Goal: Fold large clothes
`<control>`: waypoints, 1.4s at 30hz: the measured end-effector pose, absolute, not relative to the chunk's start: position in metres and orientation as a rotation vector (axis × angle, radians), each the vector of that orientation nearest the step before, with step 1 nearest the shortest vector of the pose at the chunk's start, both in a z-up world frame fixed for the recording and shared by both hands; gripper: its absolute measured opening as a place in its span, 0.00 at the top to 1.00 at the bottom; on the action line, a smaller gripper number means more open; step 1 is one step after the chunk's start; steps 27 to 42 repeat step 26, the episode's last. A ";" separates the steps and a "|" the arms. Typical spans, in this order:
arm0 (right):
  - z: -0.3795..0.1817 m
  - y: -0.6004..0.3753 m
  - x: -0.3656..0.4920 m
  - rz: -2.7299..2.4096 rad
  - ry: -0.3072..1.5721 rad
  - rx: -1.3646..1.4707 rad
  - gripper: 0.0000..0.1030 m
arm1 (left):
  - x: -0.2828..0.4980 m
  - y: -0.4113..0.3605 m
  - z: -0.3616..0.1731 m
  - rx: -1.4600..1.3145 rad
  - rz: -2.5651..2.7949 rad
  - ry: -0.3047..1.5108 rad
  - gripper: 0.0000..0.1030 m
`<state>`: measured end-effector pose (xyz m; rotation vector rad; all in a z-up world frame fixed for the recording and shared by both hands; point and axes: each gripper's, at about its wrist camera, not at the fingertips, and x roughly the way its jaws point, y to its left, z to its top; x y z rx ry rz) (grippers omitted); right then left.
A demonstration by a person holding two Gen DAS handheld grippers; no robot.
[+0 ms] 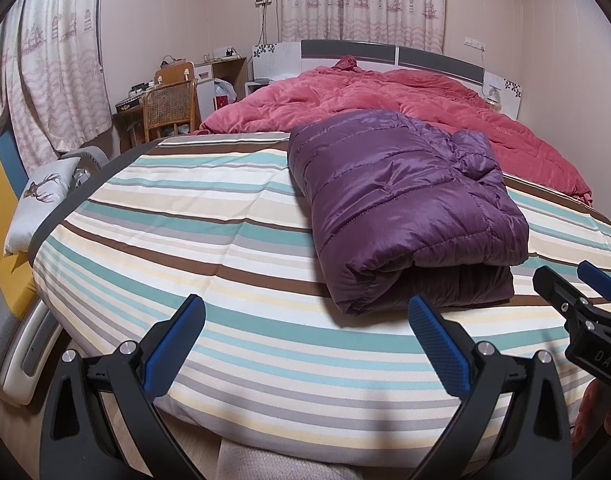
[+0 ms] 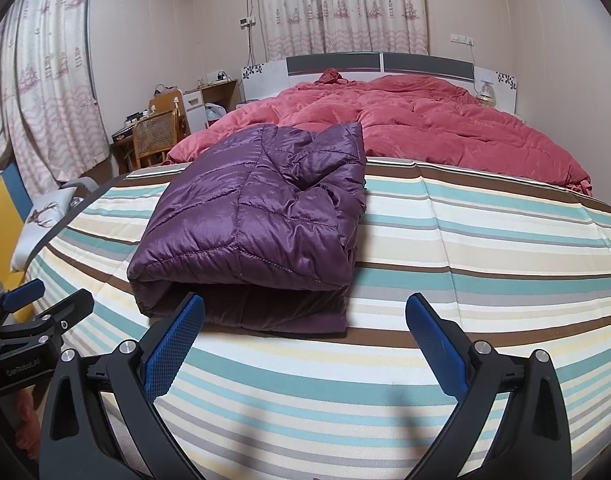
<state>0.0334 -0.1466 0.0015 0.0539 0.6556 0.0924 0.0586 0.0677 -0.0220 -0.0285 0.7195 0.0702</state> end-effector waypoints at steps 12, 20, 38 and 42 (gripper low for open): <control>0.001 -0.143 0.034 0.093 0.664 0.057 0.03 | 0.057 0.063 -0.025 -0.014 0.089 0.714 0.02; -0.005 -0.141 0.040 0.098 0.682 0.068 0.03 | 0.062 0.062 -0.029 -0.018 0.083 0.751 0.02; -0.011 -0.163 0.060 0.046 0.703 0.100 0.03 | 0.080 0.069 -0.038 -0.025 0.102 0.791 0.02; -0.011 -0.163 0.060 0.046 0.703 0.100 0.03 | 0.080 0.069 -0.038 -0.025 0.102 0.791 0.02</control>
